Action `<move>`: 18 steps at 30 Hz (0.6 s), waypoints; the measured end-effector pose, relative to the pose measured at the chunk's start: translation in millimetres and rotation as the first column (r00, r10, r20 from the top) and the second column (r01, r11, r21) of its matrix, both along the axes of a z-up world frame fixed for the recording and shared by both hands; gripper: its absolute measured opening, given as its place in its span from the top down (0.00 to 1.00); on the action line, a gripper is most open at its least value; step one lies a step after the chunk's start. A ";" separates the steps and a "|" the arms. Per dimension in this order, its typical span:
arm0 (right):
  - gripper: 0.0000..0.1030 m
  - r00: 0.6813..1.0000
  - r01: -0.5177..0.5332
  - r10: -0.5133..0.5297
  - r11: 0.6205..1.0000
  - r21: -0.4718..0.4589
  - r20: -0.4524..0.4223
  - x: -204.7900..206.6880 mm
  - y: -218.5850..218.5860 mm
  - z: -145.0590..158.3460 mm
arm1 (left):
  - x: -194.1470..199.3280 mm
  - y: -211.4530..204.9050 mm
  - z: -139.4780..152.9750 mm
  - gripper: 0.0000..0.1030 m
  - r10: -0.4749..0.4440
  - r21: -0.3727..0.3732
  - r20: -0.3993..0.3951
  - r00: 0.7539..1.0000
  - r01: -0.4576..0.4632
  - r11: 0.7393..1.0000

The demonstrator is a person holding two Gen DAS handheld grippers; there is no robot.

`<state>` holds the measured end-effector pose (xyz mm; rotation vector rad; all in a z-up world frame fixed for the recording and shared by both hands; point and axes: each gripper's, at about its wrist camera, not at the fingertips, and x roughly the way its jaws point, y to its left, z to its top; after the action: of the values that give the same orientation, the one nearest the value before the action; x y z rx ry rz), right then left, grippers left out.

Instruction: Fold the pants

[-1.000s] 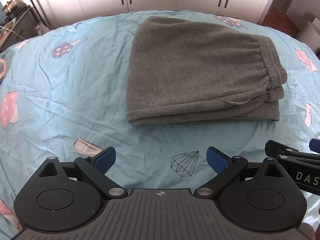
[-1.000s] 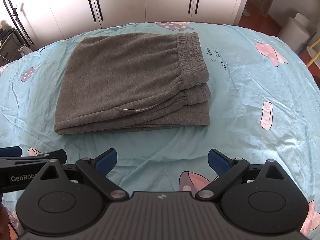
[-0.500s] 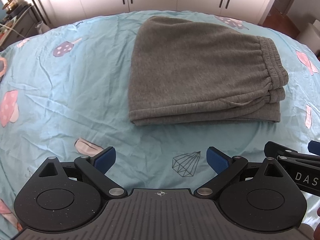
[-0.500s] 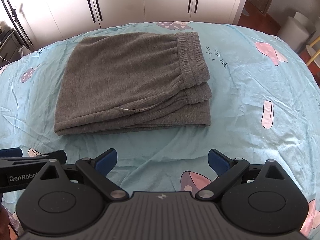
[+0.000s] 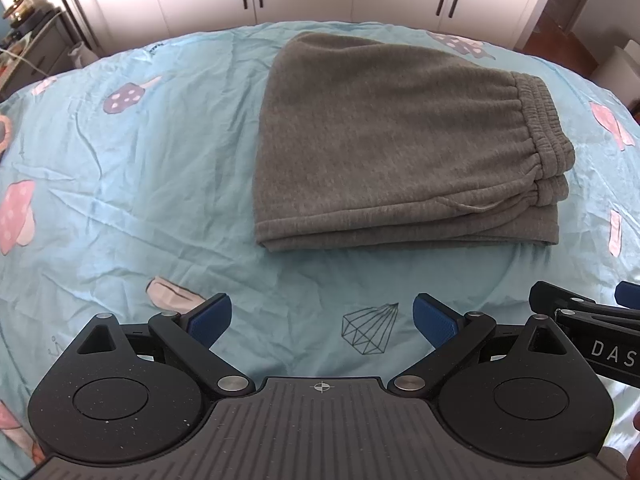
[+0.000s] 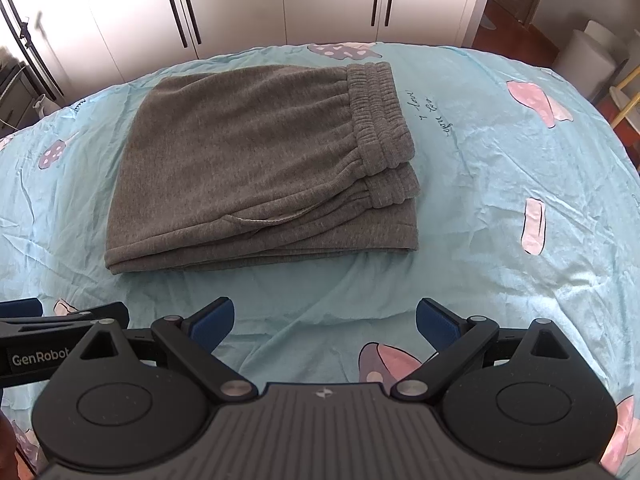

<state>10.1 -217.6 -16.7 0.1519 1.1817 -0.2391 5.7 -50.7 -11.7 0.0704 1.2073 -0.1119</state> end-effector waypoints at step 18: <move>0.05 1.000 -0.007 0.007 1.000 -0.019 0.001 -0.3 0.5 -1.9 | 1.7 -1.6 -3.2 0.03 -0.002 0.008 -0.004 1.000 0.002 1.000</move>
<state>9.8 -217.0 -18.5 0.1311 1.1780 -0.2443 7.4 -52.4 -14.9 0.0778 1.2119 -0.1088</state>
